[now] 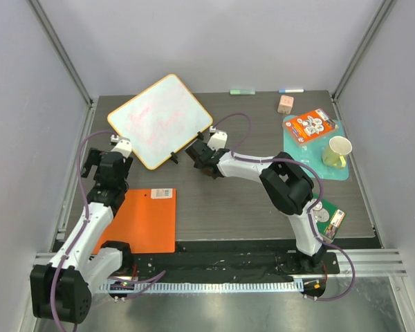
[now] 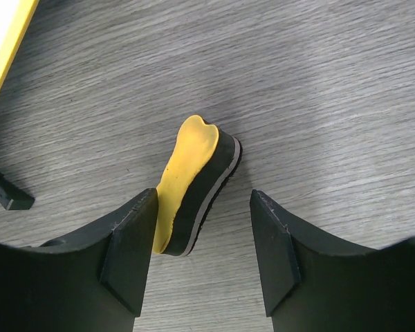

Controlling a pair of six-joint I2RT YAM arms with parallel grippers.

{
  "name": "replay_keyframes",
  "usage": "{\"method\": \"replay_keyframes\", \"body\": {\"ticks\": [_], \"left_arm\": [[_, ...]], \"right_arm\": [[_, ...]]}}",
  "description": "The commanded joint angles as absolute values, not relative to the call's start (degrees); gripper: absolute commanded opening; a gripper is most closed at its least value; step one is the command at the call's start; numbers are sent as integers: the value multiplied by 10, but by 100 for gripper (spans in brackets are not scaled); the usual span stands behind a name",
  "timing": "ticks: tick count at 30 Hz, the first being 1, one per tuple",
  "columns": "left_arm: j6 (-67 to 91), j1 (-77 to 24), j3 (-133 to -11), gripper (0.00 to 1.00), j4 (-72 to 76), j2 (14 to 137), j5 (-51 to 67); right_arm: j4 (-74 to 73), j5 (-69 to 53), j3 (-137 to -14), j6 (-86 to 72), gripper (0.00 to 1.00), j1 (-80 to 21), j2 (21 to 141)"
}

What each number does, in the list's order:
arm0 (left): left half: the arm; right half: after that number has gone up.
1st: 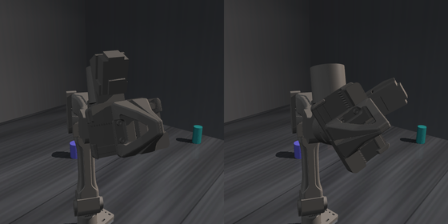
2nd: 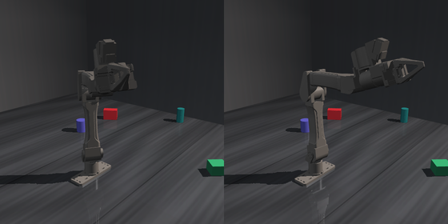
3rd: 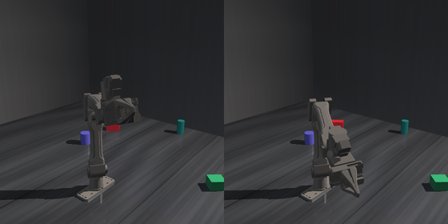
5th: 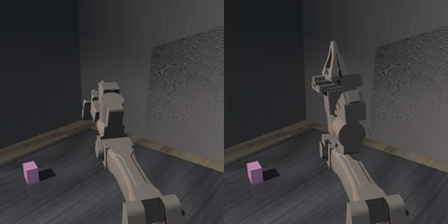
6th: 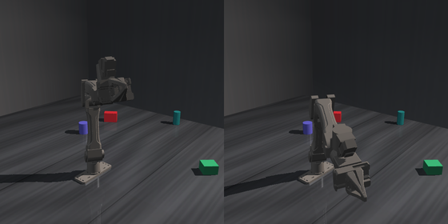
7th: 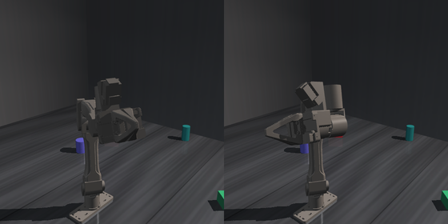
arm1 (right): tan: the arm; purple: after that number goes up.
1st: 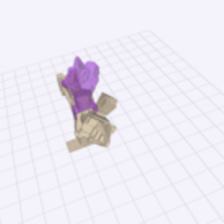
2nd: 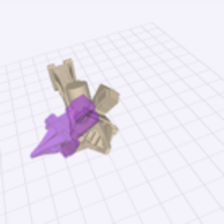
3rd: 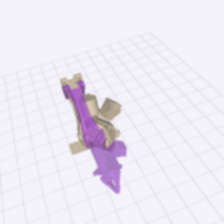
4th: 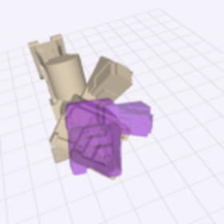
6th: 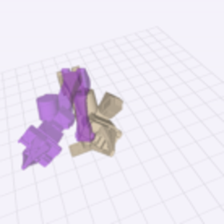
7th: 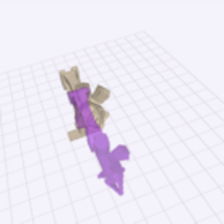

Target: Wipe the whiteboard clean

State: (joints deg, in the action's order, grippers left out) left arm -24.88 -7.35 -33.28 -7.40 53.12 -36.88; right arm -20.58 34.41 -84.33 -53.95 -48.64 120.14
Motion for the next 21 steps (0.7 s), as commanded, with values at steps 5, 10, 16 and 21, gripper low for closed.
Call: {"method": "replay_keyframes", "body": {"ticks": [5,10,16,21], "left_arm": [[-267,-72,-325,100,-31,512,-375],[-262,-73,-323,100,-25,500,-382],[-230,-72,-348,100,-54,533,-385],[-210,-72,-366,100,-75,563,-382]], "right_arm": [[-213,378,-819,-536,61,-486,1153],[-226,399,-765,-555,60,-483,1111],[-189,392,-740,-542,59,-484,1075],[-149,354,-766,-530,56,-485,1104]]}}
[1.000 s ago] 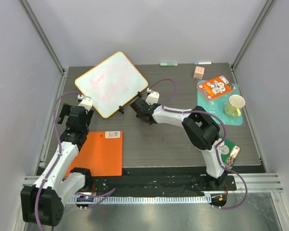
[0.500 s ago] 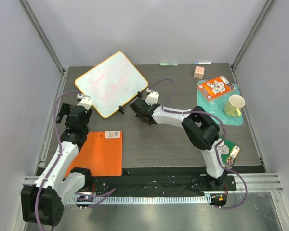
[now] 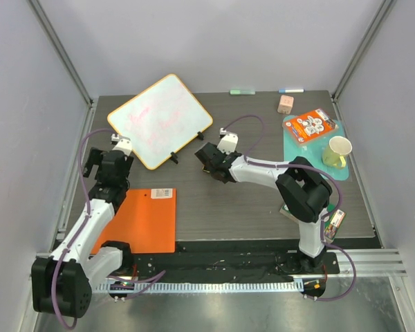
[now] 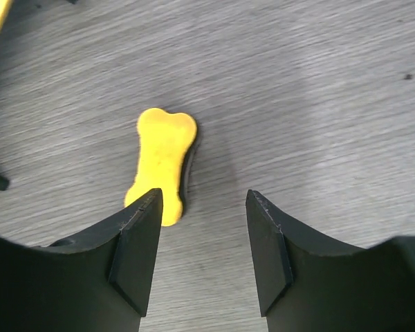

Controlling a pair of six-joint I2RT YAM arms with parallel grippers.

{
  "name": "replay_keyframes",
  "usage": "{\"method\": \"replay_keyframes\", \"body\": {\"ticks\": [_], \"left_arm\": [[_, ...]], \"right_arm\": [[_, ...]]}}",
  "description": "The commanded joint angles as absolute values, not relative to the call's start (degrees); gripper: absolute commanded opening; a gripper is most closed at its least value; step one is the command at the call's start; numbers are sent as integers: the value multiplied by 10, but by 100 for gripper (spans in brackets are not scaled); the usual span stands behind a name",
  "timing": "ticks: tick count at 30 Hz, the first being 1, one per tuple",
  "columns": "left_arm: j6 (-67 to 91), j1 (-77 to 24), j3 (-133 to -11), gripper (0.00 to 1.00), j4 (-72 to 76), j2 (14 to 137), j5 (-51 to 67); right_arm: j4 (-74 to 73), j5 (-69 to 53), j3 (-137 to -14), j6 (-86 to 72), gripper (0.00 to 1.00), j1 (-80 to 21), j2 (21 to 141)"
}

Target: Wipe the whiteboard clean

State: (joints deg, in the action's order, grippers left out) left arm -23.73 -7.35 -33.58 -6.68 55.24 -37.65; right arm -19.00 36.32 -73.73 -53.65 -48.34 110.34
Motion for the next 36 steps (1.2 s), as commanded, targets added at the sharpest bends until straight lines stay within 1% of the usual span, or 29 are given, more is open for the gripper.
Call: {"method": "replay_keyframes", "body": {"ticks": [1,10,12,18,26,36], "left_arm": [[-209,-72,-366,100,-76,564,-378],[-208,-72,-349,100,-82,559,-373],[-205,-72,-344,100,-87,557,-371],[-200,-72,-332,100,-89,556,-366],[-195,-72,-332,100,-95,573,-366],[-192,-72,-316,100,-95,577,-356]], "right_arm": [[-145,350,-779,-528,56,-485,1118],[-152,335,-848,-521,57,-484,1188],[-183,350,-864,-526,57,-483,1205],[-193,359,-851,-527,57,-483,1180],[-197,360,-841,-525,57,-483,1178],[-192,370,-853,-496,60,-489,1135]]}}
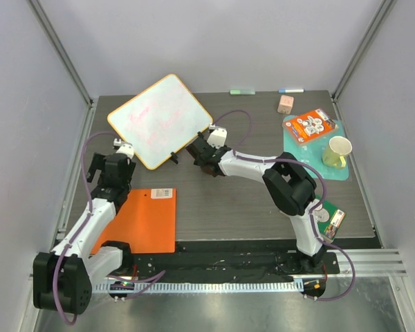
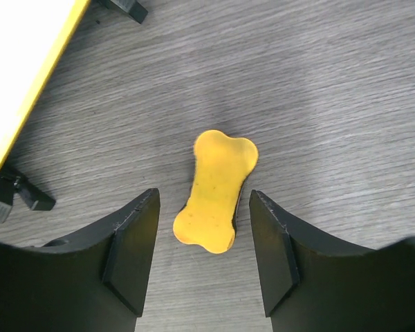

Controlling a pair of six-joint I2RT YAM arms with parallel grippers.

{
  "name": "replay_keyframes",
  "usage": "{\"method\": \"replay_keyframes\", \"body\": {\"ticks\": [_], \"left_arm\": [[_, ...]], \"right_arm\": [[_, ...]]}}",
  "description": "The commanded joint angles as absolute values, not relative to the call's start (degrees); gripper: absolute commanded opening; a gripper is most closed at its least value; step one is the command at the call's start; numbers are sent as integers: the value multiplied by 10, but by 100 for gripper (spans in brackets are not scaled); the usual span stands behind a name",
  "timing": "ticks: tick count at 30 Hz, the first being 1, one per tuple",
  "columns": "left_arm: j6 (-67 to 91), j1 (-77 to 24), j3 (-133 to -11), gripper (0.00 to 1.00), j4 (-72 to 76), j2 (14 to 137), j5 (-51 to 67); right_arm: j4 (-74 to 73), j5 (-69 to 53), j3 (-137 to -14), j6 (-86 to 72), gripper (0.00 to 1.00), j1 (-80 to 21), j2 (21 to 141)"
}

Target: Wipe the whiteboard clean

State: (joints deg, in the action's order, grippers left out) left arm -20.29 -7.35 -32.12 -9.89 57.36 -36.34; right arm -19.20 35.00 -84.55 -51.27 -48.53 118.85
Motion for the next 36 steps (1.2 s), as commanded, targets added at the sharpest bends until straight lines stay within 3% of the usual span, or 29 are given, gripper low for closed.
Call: {"method": "replay_keyframes", "body": {"ticks": [1,36], "left_arm": [[-190,-72,-315,100,-96,579,-356],[-189,-73,-296,100,-74,620,-352]], "right_arm": [[-192,371,-853,-494,60,-489,1132],[-218,371,-886,-523,57,-478,1238]]}}
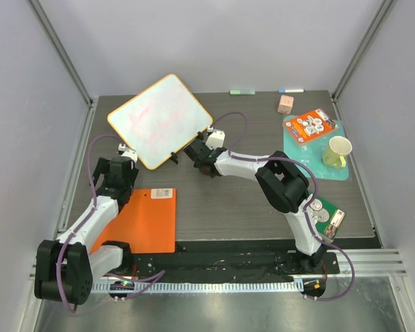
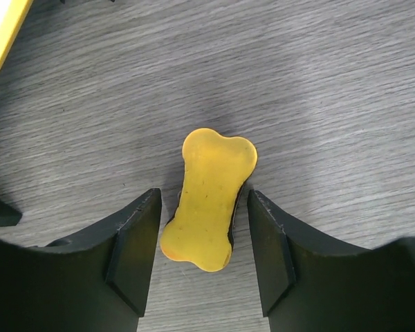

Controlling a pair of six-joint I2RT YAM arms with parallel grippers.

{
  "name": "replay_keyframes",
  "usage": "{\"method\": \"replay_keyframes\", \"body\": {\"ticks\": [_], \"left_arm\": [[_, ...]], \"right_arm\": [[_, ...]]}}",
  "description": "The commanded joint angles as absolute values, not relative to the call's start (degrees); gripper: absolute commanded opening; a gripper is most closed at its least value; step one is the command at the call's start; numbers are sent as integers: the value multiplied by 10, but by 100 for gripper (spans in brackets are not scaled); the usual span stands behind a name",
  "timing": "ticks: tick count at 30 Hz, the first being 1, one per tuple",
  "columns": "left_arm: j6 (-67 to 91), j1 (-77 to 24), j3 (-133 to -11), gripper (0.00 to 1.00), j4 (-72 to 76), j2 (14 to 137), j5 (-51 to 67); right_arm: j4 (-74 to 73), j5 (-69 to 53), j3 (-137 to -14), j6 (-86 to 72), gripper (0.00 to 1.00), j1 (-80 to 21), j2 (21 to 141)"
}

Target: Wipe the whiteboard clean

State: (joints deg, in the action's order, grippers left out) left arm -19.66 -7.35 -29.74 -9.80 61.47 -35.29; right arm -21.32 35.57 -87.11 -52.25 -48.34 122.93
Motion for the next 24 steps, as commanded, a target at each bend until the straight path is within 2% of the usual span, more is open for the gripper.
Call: {"method": "replay_keyframes", "body": {"ticks": [1,2,4,9,14,17,20,24], "left_arm": [[-189,-73,-296,100,-72,620,-352],[-190,-72,-295,100,-70,622,-352],[-191,-72,-297,100,-69,624,-352],[-188,-71,-302,100,-67,630,-344],[-178,-64,-321,100,-73,647,-324],[-161,-38,-346,100,-96,660,-294],[-137,19,-390,100,-138,674,-215],[-97,118,-469,100,-188,687,-56]], "right_arm": [[-220,372,-887,-523,57,-477,1240],[-221,374,-886,-524,57,-476,1241],[-223,384,-882,-526,41,-475,1237],[-224,406,-868,-525,38,-475,1221],[-223,415,-863,-519,11,-474,1206],[-214,410,-863,-498,5,-474,1198],[-200,402,-859,-456,3,-475,1187],[-153,398,-860,-379,1,-475,1153]]}}
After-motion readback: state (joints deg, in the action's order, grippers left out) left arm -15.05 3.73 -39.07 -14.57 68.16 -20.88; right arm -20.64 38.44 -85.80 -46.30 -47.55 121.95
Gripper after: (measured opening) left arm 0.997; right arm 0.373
